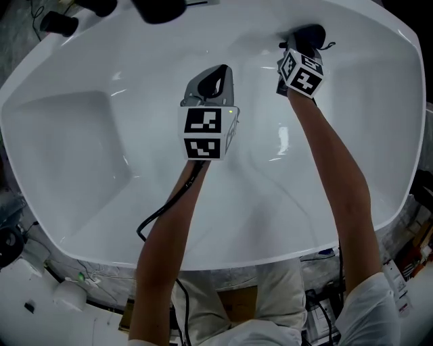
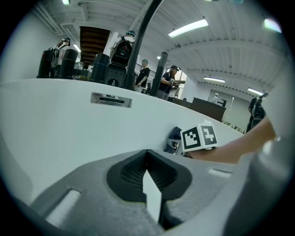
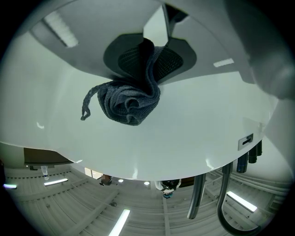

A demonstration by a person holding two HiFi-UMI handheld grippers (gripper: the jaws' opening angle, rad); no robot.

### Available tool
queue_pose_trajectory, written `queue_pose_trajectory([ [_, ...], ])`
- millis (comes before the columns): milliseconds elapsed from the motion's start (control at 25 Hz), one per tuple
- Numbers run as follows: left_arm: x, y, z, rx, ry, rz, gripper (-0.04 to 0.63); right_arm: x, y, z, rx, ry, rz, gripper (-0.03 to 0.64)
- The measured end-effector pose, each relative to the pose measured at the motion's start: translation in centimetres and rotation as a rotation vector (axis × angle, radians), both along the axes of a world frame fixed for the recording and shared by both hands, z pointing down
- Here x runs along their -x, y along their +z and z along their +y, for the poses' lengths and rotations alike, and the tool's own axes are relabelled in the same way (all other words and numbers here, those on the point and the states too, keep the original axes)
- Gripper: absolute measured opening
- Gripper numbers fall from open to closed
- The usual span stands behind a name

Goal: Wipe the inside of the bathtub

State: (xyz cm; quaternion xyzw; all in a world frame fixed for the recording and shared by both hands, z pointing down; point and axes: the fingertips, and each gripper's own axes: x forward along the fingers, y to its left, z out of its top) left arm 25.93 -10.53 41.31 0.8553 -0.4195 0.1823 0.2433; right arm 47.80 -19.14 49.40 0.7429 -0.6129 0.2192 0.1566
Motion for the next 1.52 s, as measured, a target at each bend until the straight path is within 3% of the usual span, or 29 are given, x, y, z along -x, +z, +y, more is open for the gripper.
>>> queue_pose_trajectory([
  [880,16.7,1.1,0.6,0.003,-0.118,-0.004,0.000,19.1,2.3,-1.5,0.052,-0.159,0.061,0.060],
  [1520,26.2,2.7,1.7,-0.004,-0.197,0.004,0.000,33.1,4.7,-2.2,0.071,-0.301,0.058,0.060],
])
